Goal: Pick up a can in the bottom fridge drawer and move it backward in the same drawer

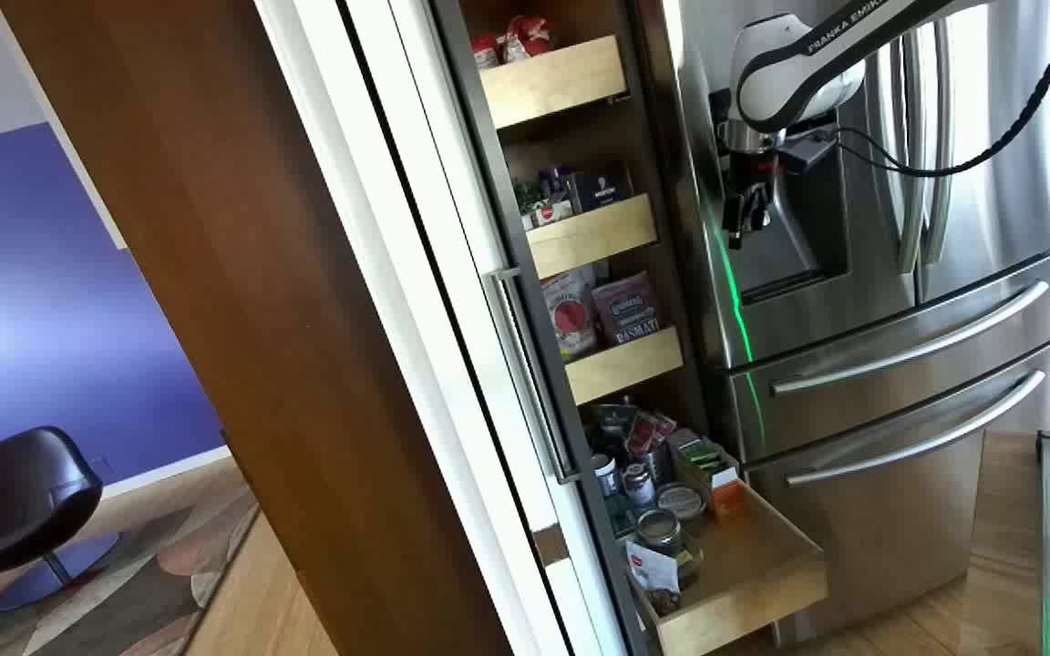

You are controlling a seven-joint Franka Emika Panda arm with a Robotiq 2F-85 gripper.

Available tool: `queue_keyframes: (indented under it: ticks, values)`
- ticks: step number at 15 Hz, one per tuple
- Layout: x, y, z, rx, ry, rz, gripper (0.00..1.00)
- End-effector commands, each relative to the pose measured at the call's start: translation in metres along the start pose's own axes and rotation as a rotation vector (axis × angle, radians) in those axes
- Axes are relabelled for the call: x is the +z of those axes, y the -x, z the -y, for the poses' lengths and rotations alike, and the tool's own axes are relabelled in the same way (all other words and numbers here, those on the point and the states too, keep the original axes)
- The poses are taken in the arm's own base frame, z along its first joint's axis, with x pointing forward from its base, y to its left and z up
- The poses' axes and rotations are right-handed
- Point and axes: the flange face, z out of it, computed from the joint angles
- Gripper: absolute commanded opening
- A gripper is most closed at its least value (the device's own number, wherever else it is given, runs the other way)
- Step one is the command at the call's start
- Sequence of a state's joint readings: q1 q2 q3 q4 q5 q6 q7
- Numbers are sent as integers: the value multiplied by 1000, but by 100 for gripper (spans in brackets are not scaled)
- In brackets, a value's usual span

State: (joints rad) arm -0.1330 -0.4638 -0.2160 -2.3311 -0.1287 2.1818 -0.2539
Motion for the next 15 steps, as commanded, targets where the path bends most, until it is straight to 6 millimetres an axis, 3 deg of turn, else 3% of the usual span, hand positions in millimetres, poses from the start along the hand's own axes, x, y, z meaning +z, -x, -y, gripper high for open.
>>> queue_keyframes:
  ticks: [1,11,12,15]
  values:
    - [0,0,0,0,0,1,100]
    - [0,0,0,0,0,1,100]
    - [4,-4,6,2,14,-1,100]
    - [15,-5,54,46,-53,92,100]
